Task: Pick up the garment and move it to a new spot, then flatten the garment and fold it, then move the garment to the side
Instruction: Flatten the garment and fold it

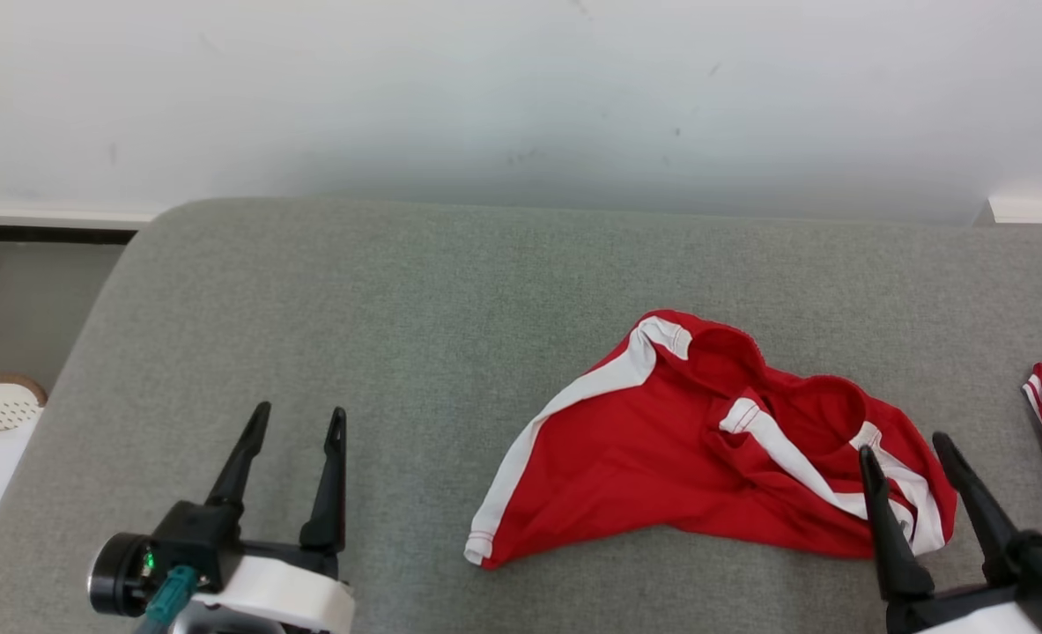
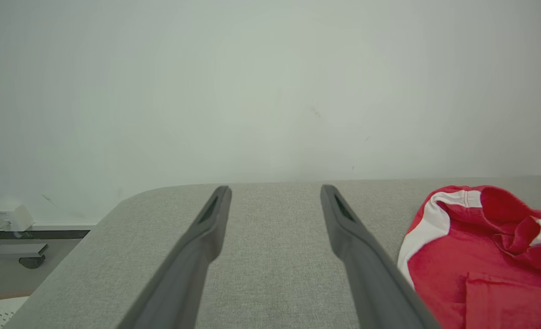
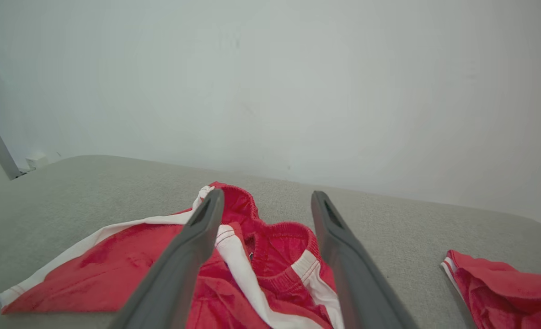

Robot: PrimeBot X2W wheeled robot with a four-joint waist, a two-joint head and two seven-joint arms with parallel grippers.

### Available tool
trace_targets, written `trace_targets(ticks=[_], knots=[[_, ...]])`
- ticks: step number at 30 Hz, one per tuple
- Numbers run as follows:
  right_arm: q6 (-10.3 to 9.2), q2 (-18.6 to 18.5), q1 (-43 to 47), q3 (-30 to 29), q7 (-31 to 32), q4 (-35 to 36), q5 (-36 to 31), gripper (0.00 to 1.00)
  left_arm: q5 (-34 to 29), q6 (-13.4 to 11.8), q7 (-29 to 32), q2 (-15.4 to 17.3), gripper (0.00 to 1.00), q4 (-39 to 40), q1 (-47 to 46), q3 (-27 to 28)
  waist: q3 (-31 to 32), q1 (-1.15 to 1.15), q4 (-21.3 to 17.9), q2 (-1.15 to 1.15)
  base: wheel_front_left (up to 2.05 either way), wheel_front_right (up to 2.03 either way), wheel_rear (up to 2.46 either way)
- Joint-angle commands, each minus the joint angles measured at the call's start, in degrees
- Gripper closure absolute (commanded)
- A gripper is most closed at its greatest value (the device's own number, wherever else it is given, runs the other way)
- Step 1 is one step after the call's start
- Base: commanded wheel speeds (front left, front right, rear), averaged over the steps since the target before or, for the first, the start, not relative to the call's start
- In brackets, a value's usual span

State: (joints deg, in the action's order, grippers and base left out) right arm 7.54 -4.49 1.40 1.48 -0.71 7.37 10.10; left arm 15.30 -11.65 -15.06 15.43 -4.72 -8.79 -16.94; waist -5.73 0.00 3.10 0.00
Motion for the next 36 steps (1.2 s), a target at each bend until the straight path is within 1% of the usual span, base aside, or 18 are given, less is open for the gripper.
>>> trace_targets(ticks=[1,8,18,24,30,31,32,36], knots=[[-0.11,-0.01,1.70,-0.01,0.60,1.10,0.14,0.00,0.37,-0.31,-0.10,0.41,0.00,0.23,1.09,0.18,0.38,0.00,0.06,0.00,0.00,0.00,0.00],[-0.12,1.00,4.91,-0.31,2.12,4.11,0.92,0.00,1.08,-1.07,0.22,0.81,0.00,0.86,2.71,0.58,0.98,0.00,-0.54,0.00,0.00,0.00,0.00],[-0.12,1.01,2.95,-0.22,2.98,3.85,1.28,0.00,1.01,-1.43,0.63,1.12,0.00,1.80,1.94,0.18,0.24,0.00,-0.17,0.00,0.00,0.00,0.00],[-0.11,-2.14,-3.32,2.52,4.50,-2.43,3.14,0.00,0.59,-1.01,0.63,0.55,0.00,2.39,-0.39,-0.74,-2.31,0.00,1.87,0.00,0.00,0.00,0.00],[-0.12,-5.29,-12.93,7.51,4.71,-12.48,6.15,0.00,-0.10,-0.05,0.33,-1.05,0.00,1.95,-4.24,-2.02,-7.25,0.00,6.37,0.00,0.00,0.00,0.00],[-0.12,-5.70,-14.69,8.44,4.59,-14.30,6.60,0.00,-0.19,-0.02,0.24,-1.35,0.00,1.73,-4.71,-2.12,-7.95,0.00,6.96,0.00,0.00,0.00,0.00],[-0.12,-5.70,-14.69,8.44,4.59,-14.30,6.60,0.00,-0.19,-0.02,0.24,-1.35,0.00,1.73,-4.71,-2.12,-7.95,0.00,6.96,0.00,0.00,0.00,0.00],[-0.12,-6.48,-21.59,11.89,4.36,-21.32,8.30,0.00,-0.23,0.45,-0.08,-2.54,0.00,0.67,-6.24,-2.10,-10.19,0.00,8.74,0.00,0.00,0.00,0.00]])
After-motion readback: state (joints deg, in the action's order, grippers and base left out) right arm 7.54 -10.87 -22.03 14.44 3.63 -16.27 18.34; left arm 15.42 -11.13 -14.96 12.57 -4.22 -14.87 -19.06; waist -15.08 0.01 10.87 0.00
